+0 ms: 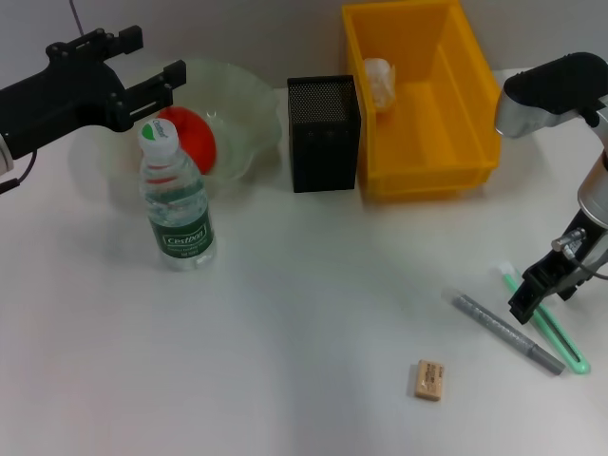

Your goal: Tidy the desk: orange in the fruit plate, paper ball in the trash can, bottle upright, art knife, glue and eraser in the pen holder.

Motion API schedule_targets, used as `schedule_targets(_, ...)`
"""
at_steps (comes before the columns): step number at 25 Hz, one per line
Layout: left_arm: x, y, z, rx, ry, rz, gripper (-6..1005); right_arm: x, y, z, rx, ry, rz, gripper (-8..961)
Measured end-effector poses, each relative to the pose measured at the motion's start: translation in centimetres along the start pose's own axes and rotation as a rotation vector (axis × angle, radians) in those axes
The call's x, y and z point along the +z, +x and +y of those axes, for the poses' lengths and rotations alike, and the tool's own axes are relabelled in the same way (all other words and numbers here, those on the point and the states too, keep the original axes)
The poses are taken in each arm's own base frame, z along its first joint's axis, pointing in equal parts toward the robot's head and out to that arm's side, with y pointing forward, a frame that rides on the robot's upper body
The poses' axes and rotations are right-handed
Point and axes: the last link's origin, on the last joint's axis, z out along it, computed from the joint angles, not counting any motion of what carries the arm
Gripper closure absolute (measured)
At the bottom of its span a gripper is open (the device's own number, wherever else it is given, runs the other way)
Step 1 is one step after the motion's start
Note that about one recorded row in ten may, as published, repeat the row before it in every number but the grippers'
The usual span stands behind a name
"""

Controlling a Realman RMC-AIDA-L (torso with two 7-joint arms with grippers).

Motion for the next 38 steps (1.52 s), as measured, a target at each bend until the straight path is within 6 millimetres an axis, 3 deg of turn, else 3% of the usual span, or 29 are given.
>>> schedule_targets(20,-0.1,0.0,0.0,0.005,0.001,0.000,314,0.1,-0.8,-0.7,0.028,0.026,-0.045,255)
schedule_targets(38,-0.4,-0.1,-0.2,0.015,0.010,-0.004,314,0.3,-1.8,0.2,0.019,0.023,-0.049,257)
